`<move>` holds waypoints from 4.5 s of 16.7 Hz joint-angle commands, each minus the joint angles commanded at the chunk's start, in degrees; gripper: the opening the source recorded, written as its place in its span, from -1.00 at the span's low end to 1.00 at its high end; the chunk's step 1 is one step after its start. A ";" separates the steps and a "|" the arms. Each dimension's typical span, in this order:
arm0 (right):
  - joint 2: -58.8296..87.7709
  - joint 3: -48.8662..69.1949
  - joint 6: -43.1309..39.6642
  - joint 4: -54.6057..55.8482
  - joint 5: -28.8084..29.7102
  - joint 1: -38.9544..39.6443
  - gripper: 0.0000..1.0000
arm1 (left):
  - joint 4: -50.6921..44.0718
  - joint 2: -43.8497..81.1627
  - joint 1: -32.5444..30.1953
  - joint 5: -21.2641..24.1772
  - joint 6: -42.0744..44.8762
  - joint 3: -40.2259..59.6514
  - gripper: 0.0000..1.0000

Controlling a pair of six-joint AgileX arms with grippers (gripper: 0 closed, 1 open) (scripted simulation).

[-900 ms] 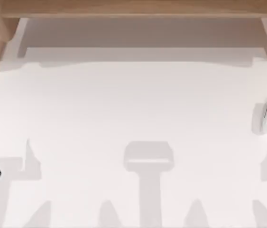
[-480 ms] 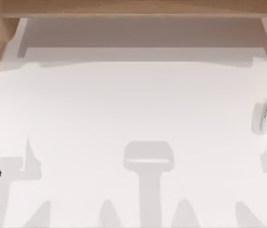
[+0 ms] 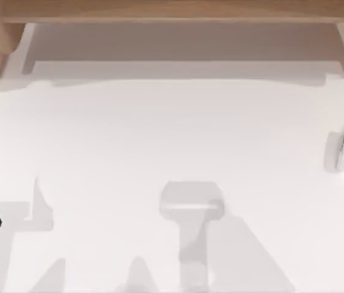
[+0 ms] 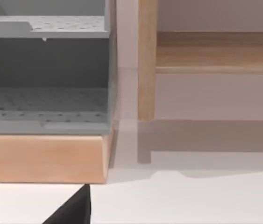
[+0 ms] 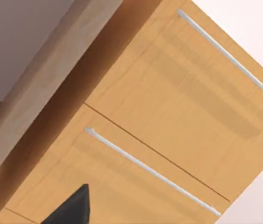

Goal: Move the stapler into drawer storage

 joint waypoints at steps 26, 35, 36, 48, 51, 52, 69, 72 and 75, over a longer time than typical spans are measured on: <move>85.52 37.38 -52.25 38.86 -18.36 -12.70 1.00 | 0.00 0.00 0.00 0.00 0.00 0.00 1.00; 87.89 42.42 -52.28 36.14 -17.45 -11.81 0.85 | 0.00 0.00 0.00 0.00 0.00 0.00 1.00; 87.89 42.42 -52.28 36.14 -17.45 -11.81 0.70 | 0.00 0.00 0.00 0.00 0.00 0.00 1.00; 87.89 42.42 -52.28 36.14 -17.45 -11.81 -1.00 | 0.00 0.00 0.00 0.00 0.00 0.00 1.00; 87.89 42.42 -52.28 36.14 -17.45 -11.81 -1.00 | 0.00 0.00 0.00 0.00 0.00 0.00 1.00; 87.89 42.42 -52.28 36.14 -17.45 -11.81 -1.00 | 0.00 0.00 0.00 0.00 0.00 0.00 1.00; 80.88 26.44 -52.07 44.92 -21.29 -15.80 -1.00 | 0.00 0.00 0.00 0.00 0.00 0.00 1.00; 80.70 25.77 -52.14 45.44 -21.47 -16.11 -1.00 | 0.00 0.00 0.00 0.00 0.00 0.00 1.00; 78.77 20.67 -52.12 48.30 -23.28 -17.90 -1.00 | 0.00 0.00 0.00 0.00 0.00 0.00 1.00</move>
